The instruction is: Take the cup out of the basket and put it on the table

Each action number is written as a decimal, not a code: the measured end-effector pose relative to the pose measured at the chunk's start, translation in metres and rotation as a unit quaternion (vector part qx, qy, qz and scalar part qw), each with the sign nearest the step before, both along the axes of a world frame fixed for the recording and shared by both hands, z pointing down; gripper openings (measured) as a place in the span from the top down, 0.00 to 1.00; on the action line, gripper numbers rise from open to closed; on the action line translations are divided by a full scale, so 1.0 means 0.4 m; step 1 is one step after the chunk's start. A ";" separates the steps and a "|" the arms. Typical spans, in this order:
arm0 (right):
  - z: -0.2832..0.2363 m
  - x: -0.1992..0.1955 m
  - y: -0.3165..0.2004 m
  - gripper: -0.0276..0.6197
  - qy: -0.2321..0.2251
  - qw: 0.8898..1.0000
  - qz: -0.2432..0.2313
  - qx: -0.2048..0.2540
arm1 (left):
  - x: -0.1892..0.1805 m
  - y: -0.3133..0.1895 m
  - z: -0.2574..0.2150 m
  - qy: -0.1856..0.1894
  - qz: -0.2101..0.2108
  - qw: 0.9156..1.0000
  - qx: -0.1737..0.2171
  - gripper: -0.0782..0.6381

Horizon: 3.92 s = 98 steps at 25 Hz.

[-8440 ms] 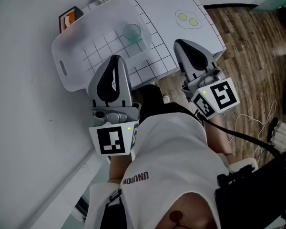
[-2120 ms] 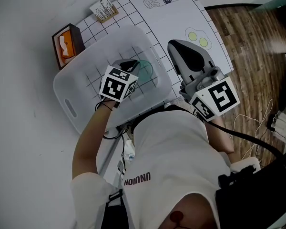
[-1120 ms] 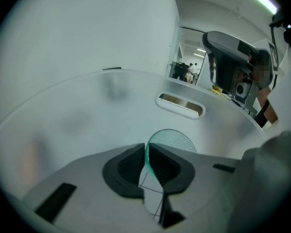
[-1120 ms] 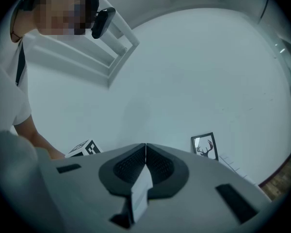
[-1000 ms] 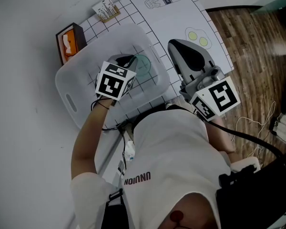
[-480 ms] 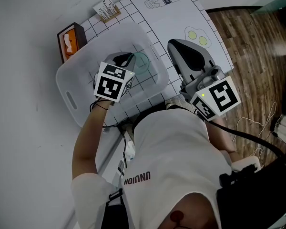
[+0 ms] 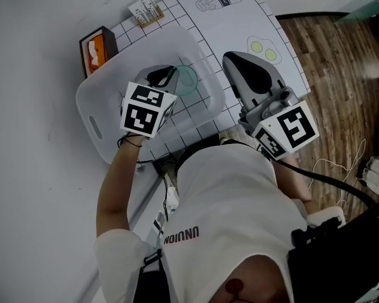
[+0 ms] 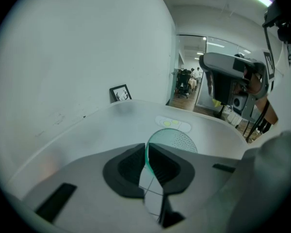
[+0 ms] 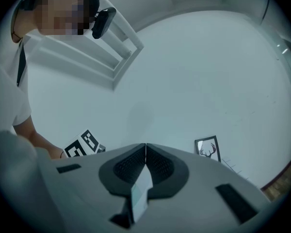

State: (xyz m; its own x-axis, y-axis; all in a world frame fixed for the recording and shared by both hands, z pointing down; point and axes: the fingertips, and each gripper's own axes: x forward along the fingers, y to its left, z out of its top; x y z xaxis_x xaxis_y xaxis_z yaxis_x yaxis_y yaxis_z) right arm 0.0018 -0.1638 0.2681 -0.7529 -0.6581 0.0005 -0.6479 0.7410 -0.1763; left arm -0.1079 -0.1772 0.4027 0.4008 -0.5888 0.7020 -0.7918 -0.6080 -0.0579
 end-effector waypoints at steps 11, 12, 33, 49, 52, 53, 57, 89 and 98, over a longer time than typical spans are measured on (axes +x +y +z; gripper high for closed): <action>-0.002 0.005 0.013 0.93 0.001 1.000 0.001 0.002 | 0.014 0.009 -0.067 0.019 -0.005 0.999 0.036 0.84; -0.003 0.005 0.015 0.93 0.001 1.000 0.001 0.002 | 0.014 0.011 -0.073 0.020 -0.004 0.999 0.040 0.84; -0.001 -0.001 0.043 0.93 0.003 1.000 -0.003 0.005 | 0.017 0.041 -0.169 0.028 -0.011 0.992 0.119 0.84; -0.005 -0.004 0.050 0.93 0.003 1.000 -0.008 0.007 | 0.021 0.057 -0.238 0.028 -0.017 0.983 0.179 0.84; -0.003 -0.004 0.051 0.93 0.002 1.000 -0.008 0.007 | 0.022 0.061 -0.249 0.025 -0.017 0.981 0.191 0.84; -0.002 -0.004 0.051 0.93 0.002 1.000 -0.009 0.007 | 0.023 0.063 -0.254 0.024 -0.017 0.980 0.196 0.84; -0.001 -0.007 0.052 0.93 0.002 1.000 -0.012 0.008 | 0.027 0.068 -0.272 0.021 -0.018 0.977 0.212 0.84; -0.006 -0.019 0.051 0.93 0.002 1.000 -0.017 0.008 | 0.026 0.096 -0.360 0.029 -0.032 0.958 0.284 0.84; 0.002 -0.028 0.055 0.93 0.022 0.999 -0.022 0.009 | 0.030 0.097 -0.391 0.025 -0.025 0.948 0.316 0.84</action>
State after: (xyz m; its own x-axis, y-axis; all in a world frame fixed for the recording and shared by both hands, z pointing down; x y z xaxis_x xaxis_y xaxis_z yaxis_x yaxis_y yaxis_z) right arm -0.0093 -0.1420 0.2688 -0.7807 -0.6245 0.0228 -0.6213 0.7718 -0.1351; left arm -0.0959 -0.1385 0.2464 0.3849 -0.9047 0.1826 -0.8304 -0.4258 -0.3594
